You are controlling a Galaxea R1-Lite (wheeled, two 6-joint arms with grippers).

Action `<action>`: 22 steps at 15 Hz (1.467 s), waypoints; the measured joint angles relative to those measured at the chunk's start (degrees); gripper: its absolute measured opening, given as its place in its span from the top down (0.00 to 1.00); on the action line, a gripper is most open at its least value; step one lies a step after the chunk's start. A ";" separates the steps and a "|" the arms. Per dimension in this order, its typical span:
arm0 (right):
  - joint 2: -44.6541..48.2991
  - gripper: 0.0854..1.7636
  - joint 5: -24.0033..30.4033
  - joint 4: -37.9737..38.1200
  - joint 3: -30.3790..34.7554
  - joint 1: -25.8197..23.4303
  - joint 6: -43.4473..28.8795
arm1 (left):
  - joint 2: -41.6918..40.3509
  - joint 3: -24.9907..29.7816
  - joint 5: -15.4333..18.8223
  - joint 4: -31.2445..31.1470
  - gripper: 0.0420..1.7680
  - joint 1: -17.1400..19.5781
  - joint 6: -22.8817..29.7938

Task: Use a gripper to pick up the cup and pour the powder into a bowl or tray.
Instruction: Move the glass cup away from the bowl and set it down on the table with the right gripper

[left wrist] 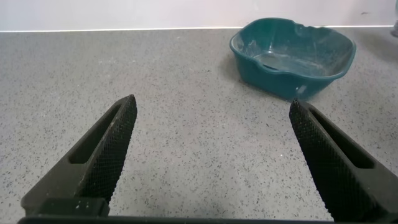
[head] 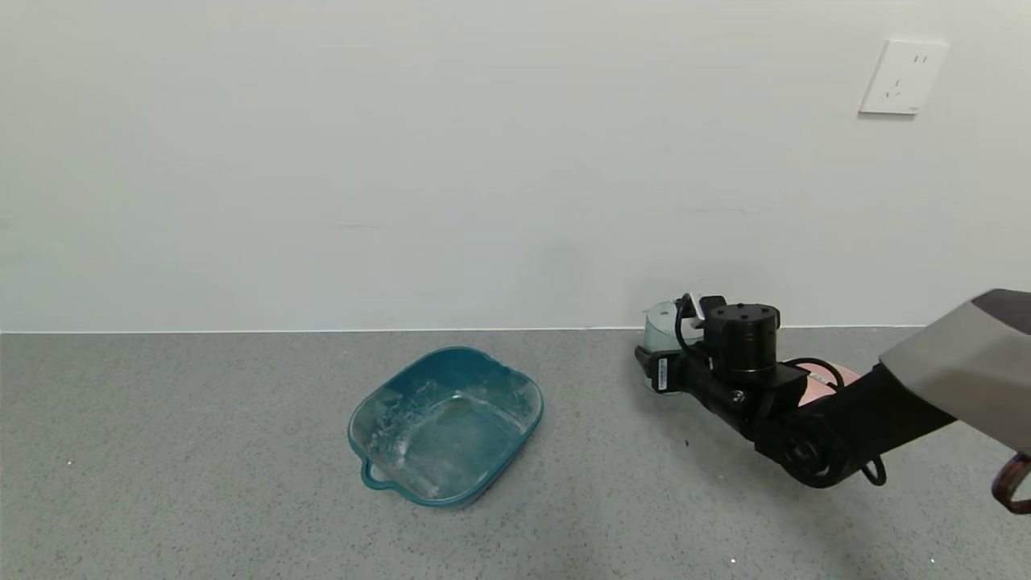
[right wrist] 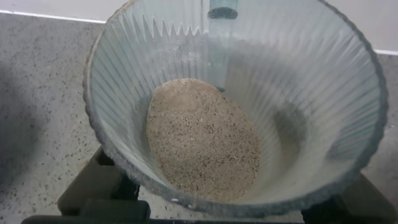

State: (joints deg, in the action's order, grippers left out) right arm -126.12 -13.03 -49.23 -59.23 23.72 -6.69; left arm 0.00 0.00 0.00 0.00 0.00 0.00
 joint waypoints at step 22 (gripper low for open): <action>-7.39 0.10 0.09 4.05 -7.27 1.13 -1.71 | 0.00 0.00 0.00 0.00 0.00 0.00 0.00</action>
State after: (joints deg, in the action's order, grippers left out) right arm -133.51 -12.95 -45.18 -66.50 24.86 -8.40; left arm 0.00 0.00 0.00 0.00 0.00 0.00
